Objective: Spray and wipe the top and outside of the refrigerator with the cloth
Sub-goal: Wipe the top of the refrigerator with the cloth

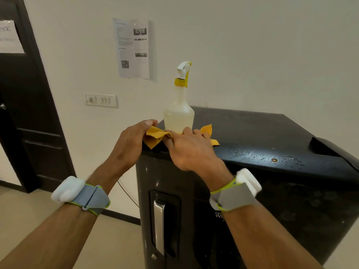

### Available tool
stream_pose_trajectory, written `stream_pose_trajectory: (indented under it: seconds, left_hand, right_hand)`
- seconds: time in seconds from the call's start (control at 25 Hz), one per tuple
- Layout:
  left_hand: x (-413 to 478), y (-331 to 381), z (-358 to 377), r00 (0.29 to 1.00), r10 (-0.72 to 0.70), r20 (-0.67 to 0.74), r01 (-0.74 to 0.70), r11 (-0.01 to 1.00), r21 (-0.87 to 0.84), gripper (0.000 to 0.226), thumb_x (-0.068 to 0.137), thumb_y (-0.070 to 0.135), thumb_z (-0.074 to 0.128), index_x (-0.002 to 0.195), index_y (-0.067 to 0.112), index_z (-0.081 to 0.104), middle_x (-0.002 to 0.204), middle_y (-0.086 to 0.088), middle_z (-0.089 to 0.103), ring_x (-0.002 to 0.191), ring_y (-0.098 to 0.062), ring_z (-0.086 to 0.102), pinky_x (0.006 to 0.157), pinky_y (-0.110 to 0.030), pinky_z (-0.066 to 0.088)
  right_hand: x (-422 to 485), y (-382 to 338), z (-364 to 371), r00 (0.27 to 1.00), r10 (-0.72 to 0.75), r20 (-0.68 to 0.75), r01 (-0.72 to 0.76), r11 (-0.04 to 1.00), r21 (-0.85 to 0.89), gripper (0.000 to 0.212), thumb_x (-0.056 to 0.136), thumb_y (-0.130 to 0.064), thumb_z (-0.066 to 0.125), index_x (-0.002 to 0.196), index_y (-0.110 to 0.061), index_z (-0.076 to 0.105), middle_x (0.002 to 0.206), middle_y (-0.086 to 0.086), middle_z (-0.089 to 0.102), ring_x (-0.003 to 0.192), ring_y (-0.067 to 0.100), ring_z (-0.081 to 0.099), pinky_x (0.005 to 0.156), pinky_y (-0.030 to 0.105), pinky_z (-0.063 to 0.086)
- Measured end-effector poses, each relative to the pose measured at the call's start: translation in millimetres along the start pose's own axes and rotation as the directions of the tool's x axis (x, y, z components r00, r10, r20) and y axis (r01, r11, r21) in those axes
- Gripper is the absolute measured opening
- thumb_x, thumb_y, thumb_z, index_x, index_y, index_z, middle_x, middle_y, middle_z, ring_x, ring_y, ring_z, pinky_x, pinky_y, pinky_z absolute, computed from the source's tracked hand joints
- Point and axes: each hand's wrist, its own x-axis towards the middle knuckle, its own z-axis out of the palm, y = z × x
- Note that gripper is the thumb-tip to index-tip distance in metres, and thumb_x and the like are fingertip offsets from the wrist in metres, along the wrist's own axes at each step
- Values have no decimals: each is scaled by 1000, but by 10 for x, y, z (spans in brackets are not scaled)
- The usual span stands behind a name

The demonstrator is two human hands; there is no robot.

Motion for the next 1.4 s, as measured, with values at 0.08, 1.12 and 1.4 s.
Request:
stream_pose_trajectory:
  seconds: [0.08,1.12,1.4]
  left_hand:
    - [-30,22,44,999,21,-47,-23,999,-33,62,87,53,33,130,21,63,131,4,63,124,-7,55,109,-24,39]
    - [-249,194,451,968,208,137,-235,947,218,42,100,20,34,129,17,64,134,3,61,125,7,51,105,-8,35]
    - [-271,125,497,955,278,100,-295,907,301,56,94,36,26,128,18,66,134,3,63,130,-8,52,116,-40,34]
  right_hand:
    - [98,-159,-27,999,-4,51,6,999,-47,39,102,-44,29,132,-28,48,120,14,51,112,39,47,96,53,32]
    - [-953,332,-27,983,48,-178,26,919,394,82,89,-71,-8,135,-35,49,163,9,17,152,22,-3,123,42,-5]
    - [-949,298,126,965,44,-259,5,983,183,45,106,-42,25,127,-13,51,153,14,39,148,30,24,124,44,12]
